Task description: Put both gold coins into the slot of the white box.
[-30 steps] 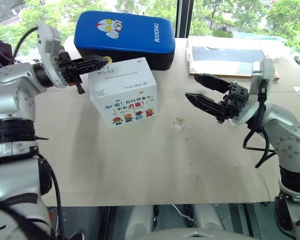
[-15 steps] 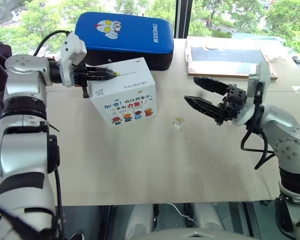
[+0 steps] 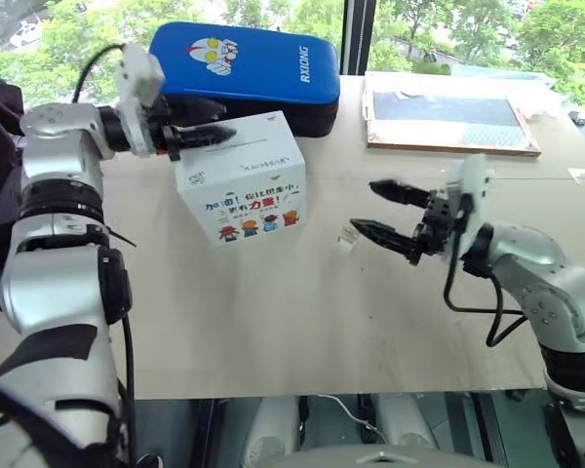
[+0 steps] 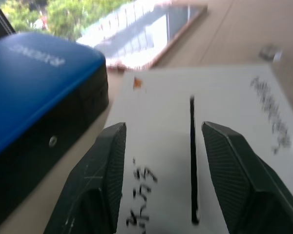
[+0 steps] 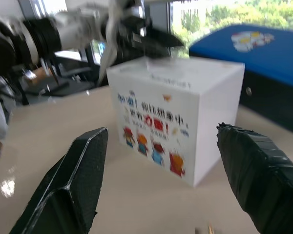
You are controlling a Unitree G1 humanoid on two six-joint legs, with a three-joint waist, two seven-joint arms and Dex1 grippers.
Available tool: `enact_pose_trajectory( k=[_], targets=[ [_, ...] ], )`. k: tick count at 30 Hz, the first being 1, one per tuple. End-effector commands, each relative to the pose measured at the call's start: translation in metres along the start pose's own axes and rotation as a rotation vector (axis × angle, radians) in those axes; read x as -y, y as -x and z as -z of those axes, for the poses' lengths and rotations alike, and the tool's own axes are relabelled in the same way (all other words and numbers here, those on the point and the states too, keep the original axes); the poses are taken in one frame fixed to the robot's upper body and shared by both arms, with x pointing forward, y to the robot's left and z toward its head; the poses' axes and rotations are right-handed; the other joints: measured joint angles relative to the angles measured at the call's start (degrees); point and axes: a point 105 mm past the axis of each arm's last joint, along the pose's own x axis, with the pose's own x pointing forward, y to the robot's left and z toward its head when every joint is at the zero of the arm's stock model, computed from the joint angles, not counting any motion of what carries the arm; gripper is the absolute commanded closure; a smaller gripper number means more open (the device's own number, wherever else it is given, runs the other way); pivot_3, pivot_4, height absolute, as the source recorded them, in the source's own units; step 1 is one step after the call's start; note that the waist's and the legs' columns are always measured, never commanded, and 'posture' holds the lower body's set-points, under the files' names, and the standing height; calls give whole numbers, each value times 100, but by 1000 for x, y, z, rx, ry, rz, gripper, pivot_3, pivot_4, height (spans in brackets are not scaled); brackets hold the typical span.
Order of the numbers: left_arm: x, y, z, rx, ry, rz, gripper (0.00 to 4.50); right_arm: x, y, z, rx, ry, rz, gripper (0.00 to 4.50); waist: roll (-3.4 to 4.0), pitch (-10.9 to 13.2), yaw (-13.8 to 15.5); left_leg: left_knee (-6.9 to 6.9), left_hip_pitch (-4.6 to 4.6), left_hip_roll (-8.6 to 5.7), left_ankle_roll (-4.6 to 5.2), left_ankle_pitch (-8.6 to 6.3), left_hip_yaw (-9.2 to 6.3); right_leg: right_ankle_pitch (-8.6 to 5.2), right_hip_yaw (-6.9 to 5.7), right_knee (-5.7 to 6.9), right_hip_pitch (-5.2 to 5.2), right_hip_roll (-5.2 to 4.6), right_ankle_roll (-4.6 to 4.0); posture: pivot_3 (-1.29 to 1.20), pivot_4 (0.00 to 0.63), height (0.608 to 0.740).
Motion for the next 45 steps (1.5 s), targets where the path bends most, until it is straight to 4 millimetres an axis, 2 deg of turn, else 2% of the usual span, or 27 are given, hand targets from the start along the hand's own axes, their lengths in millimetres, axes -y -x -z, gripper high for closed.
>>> enact_pose_trajectory(
  k=[1, 2, 3, 4, 5, 6, 9, 12, 15, 21, 24, 30, 31, 34, 39, 45],
  targets=[
    [18, 5, -63, 188, -86, 118, 1906, 6, -4, 18, -59, 63, 32, 692, -1, 1, -22, 0, -6, 0, 0, 0, 1, 0, 1, 0, -6, 0, 0, 0, 150, 740],
    [36, 5, -68, 187, -87, 182, 1906, 12, -6, 31, -103, 74, 62, 692, -1, 1, -22, -1, -6, 0, 0, 0, 7, 0, 8, -2, -9, -1, 0, 0, 150, 740],
    [62, 3, -62, 140, -104, 257, 1906, 20, -10, 44, -139, 84, 100, 692, -1, 1, -21, -1, -6, 0, 0, -1, 7, -1, 8, -1, -10, -2, 2, 0, 150, 740],
    [87, 1, -51, 88, -85, 312, 1906, 26, -13, 54, -161, 84, 131, 692, 3, 1, -17, -1, -6, 0, 0, -1, 8, -2, 8, -1, -10, -3, 3, 0, 150, 740],
    [107, -2, -40, 53, -60, 339, 1906, 30, -17, 60, -170, 80, 149, 692, 15, -9, -171, -1, -6, 0, 0, -1, 11, -2, 10, 1, -12, -3, 3, 0, 150, 740],
    [127, -3, -27, 5, -29, 342, 1906, 33, -20, 66, -182, 88, 160, 692, 18, -9, -194, -17, 26, 1, -8, 3, 14, -5, 69, -2, -3, -22, 7, 0, 150, 740],
    [163, -13, -4, -51, 62, 289, 1906, 40, -25, 79, -203, 112, 168, 692, 8, -1, -147, -32, 2, 2, -25, 12, 14, -5, 87, 5, -37, -21, 6, 0, 150, 740],
    [181, -21, 22, -111, 117, 213, 1906, 43, -28, 88, -208, 110, 175, 692, 9, -2, -70, -31, 2, 2, -9, 2, 5, -3, 80, 13, -41, -14, 4, 0, 150, 740],
    [182, -21, 45, -186, 114, 93, 1906, 42, -33, 90, -197, 106, 159, 692, 11, -4, -37, -31, 24, -4, -6, 1, 15, -2, 92, 12, -23, 3, 2, 0, 150, 740],
    [184, -14, 62, -214, 144, 10, 1906, 40, -39, 92, -181, 91, 144, 692, 12, -4, -5, -26, 24, -3, -11, 4, 18, 1, 91, 11, -23, 7, -3, 0, 150, 740],
    [185, -10, 69, -224, 155, -1, 1874, 40, -42, 94, -183, 80, 150, 1542, 12, -4, -7, -26, 22, -4, -18, 7, 18, 1, 91, 8, -23, 1, -3, 0, 150, 740],
    [185, -9, 77, -223, 163, -5, 1874, 44, -42, 99, -212, 73, 166, 4191, 12, -4, -4, -26, 22, -4, -18, 8, 17, 2, 86, 8, -24, -10, -5, 0, 150, 740],
    [185, -9, 78, -222, 162, -6, 1874, 44, -42, 98, -212, 77, 166, 4450, 12, -4, -6, -26, 22, -4, -18, 8, 18, 2, 87, 8, -24, -10, -6, 0, 150, 740],
    [183, -11, 78, -206, 160, -10, 1874, 47, -42, 92, -186, 73, 179, 4450, 12, -4, -6, -26, 22, -4, -16, 6, 19, 3, 86, 7, -24, -10, -7, 0, 150, 740],
    [178, -22, 61, -45, 246, -35, 1874, 42, -44, 69, -48, -46, 170, 4450, 12, -4, -2, -27, 20, -4, -16, 6, 16, 4, 82, 7, -24, -10, -6, 0, 150, 740],
    [166, -31, 38, 211, 448, -92, 1874, 12, -47, 30, 164, -285, 23, 4450, 9, -6, -8, -26, 20, -3, -12, 4, 9, 6, 78, 11, -24, -24, -4, 0, 150, 740]
  ],
)
